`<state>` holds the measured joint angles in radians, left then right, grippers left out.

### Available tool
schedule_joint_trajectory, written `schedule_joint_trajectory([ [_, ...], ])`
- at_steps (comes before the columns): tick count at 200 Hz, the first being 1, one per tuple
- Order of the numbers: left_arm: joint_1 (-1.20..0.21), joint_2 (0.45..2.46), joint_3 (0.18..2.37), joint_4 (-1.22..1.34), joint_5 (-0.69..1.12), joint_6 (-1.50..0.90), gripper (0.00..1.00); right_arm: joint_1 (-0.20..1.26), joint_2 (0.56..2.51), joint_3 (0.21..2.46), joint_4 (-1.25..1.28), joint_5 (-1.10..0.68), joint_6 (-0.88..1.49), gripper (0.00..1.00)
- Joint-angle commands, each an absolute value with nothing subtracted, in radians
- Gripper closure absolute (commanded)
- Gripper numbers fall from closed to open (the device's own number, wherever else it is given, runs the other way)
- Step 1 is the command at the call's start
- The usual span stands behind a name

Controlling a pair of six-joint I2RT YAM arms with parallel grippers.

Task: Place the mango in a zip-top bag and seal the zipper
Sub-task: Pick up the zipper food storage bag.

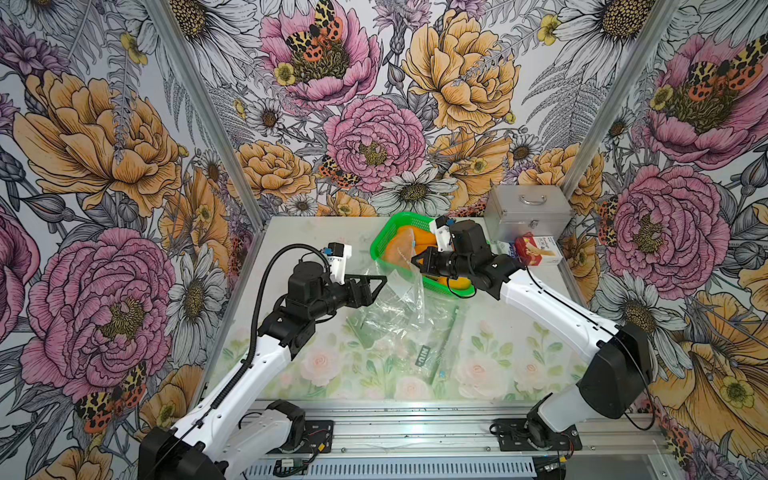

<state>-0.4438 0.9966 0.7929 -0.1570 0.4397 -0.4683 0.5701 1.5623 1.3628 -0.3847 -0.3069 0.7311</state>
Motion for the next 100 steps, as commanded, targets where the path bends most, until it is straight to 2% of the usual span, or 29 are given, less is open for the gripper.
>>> schedule_joint_trajectory([
  [1,-0.513,1.016,0.812,-0.133,0.434,-0.417,0.10,0.575,1.588,1.412,-0.376,-0.260,0.771,1.00],
  [33,-0.574,1.096,0.809,-0.047,0.413,-0.421,0.10,0.583,1.594,1.412,-0.361,-0.246,0.800,1.00],
  [65,-0.581,1.199,0.807,0.097,0.463,-0.483,0.12,0.595,1.588,1.410,-0.359,-0.236,0.819,1.00],
  [100,-0.615,1.283,0.841,0.143,0.504,-0.502,0.15,0.604,1.582,1.409,-0.360,-0.226,0.821,1.00],
])
